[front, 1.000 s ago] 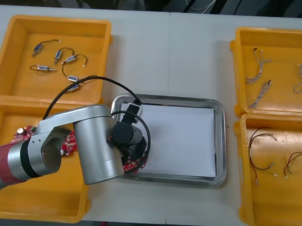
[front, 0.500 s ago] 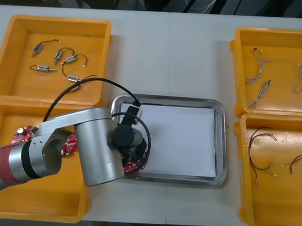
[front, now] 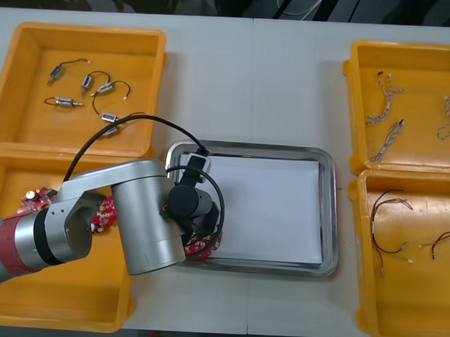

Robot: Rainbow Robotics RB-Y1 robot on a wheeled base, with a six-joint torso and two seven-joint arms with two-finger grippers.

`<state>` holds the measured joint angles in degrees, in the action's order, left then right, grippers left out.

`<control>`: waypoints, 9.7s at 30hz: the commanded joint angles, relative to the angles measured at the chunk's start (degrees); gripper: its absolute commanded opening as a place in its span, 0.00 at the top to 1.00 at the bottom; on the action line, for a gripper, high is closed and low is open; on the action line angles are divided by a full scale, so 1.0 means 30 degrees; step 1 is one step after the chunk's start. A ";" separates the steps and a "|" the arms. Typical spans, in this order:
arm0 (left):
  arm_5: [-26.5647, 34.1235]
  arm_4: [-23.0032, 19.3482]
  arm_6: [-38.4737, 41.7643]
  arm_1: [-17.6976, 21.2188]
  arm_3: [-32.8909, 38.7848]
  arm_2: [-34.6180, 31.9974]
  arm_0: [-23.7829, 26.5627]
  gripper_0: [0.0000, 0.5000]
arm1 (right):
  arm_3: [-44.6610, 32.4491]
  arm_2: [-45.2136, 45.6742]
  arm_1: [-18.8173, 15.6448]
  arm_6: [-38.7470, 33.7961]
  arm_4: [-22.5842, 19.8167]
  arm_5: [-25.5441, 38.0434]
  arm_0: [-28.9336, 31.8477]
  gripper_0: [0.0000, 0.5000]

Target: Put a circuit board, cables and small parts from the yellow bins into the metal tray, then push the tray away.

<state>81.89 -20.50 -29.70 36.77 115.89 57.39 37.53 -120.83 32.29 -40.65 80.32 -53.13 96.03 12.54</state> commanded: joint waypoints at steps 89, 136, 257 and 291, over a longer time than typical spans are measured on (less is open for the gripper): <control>0.3786 -1.2150 -1.7844 0.4998 -0.8133 -1.3798 0.3720 0.00 | 0.8284 -0.3262 0.2330 -1.7221 0.7631 -0.3593 -0.5878 0.00; -0.0902 -0.9572 -2.1125 0.2332 -1.2909 -1.0604 0.4130 0.00 | 0.8870 -0.3907 0.2505 -1.7925 0.6928 -0.5146 -0.5028 0.55; 0.9368 -0.6525 -1.3684 0.2097 -0.4618 -1.8602 0.3222 1.00 | -0.6452 -1.8643 -0.0835 0.5073 0.0336 0.4656 -1.5810 1.00; 0.9368 -0.6437 -1.1252 -0.0540 -0.2743 -1.8368 0.3046 1.00 | -0.1677 -2.2364 0.2915 1.1958 0.6459 0.1182 -1.2265 1.00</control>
<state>109.59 -39.06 -62.51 36.01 105.73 3.46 46.93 -125.29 -32.91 -32.82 114.72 -35.90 101.24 -26.43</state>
